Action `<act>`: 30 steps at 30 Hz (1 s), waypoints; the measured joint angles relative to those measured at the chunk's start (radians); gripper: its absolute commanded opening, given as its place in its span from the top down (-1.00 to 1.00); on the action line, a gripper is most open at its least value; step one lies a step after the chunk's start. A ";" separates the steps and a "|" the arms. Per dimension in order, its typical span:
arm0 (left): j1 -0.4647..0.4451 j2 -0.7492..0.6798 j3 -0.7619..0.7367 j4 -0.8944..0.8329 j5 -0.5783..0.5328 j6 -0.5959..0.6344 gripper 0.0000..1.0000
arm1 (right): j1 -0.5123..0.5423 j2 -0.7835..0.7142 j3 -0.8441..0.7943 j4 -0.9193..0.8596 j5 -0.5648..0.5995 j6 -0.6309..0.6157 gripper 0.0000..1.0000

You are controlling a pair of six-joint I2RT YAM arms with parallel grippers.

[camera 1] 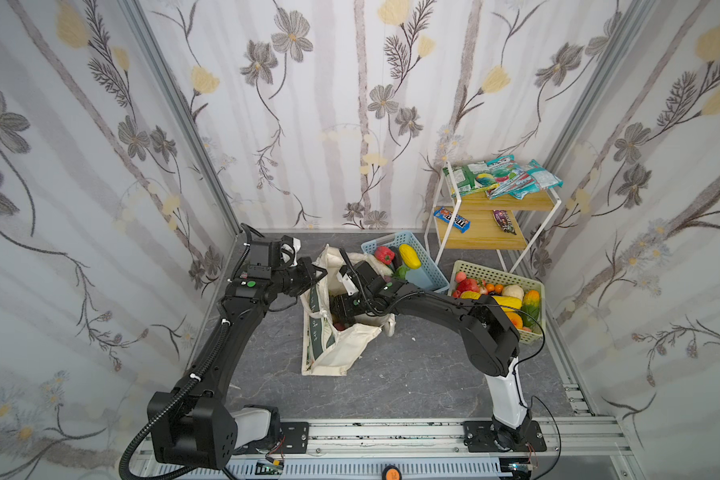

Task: Place the food into the grocery bag and tie it
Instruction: 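Lower the eggplant into the bag and open the right gripper, then raise the right gripper out of the bag and move it toward the wooden shelf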

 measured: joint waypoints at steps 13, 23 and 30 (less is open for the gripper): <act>-0.001 0.000 0.003 -0.003 -0.009 0.000 1.00 | -0.026 -0.187 -0.014 -0.035 -0.004 -0.027 -0.39; -0.001 0.000 -0.006 0.002 -0.016 0.000 1.00 | -0.101 -0.354 -0.025 -0.047 0.007 -0.053 -0.41; -0.001 0.000 -0.008 0.002 -0.016 0.000 1.00 | -0.192 -0.454 -0.045 -0.067 0.034 -0.060 -0.40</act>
